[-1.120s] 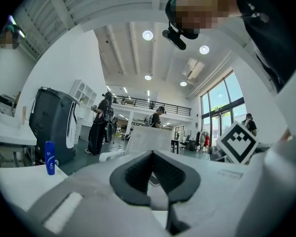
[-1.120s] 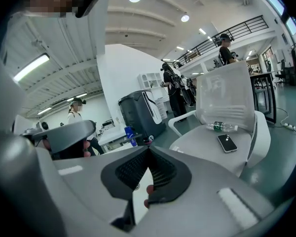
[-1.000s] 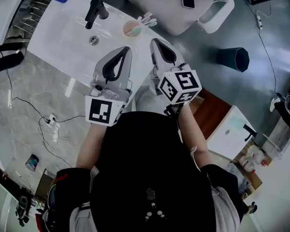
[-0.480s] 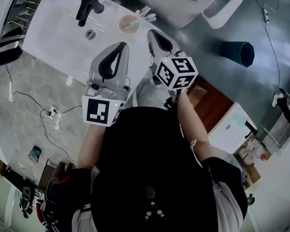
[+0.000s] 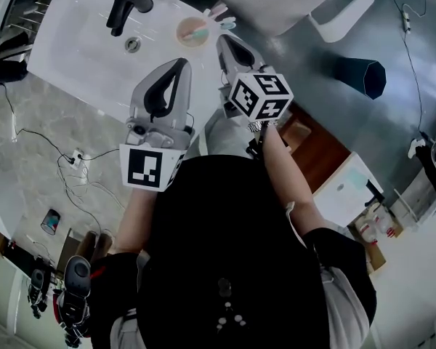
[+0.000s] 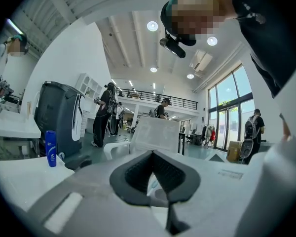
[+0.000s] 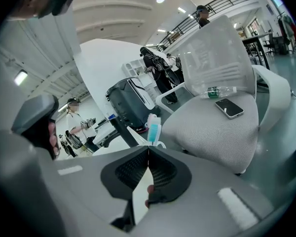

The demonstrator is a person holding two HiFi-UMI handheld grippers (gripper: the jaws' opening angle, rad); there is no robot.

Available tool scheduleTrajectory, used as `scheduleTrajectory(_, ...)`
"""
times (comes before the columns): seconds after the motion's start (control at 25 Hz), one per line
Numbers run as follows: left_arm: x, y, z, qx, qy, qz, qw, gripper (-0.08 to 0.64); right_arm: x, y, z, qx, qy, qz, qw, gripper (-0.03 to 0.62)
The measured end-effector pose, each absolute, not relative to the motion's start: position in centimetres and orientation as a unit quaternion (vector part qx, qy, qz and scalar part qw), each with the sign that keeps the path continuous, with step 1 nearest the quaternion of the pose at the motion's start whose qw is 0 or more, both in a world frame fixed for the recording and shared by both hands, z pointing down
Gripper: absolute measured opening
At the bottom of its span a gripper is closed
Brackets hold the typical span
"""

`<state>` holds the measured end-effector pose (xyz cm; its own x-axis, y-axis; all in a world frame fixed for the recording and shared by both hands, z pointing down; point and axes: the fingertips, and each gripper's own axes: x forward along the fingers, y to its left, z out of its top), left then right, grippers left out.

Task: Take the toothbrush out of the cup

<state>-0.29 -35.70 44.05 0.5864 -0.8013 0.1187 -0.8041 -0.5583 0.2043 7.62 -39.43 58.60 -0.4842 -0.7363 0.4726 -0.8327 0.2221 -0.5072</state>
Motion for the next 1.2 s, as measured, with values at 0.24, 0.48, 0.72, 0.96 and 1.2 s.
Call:
scheduleTrajectory(0.24, -0.8, -36.1, 44.8, 0.875, -0.468, 0.012, 0.123, 0.002, 6.9, -40.3, 59.9, 0.482, -0.784, 0.385, 0.071, 0.089)
scheduleTrajectory(0.48, -1.5, -36.6, 45.2, 0.868, -0.48, 0.013, 0.126, 0.002, 6.8, -41.0, 60.5, 0.483, -0.779, 0.395, 0.07, 0.106)
scheduleTrajectory(0.72, -1.9, -36.7, 45.6, 0.864, -0.487, 0.017, 0.128, 0.002, 6.6, -42.0, 60.5, 0.482, -0.777, 0.402, 0.054, 0.106)
scheduleTrajectory(0.96, -2.3, -36.7, 45.6, 0.86, -0.494, 0.019, 0.126, 0.002, 6.7, -42.3, 60.6, 0.487, -0.768, 0.414, 0.043, 0.095)
scheduleTrajectory(1.2, -2.6, -36.6, 45.5, 0.857, -0.499, 0.021, 0.123, 0.002, 6.5, -42.7, 60.4, 0.483, -0.771, 0.413, 0.038, 0.058)
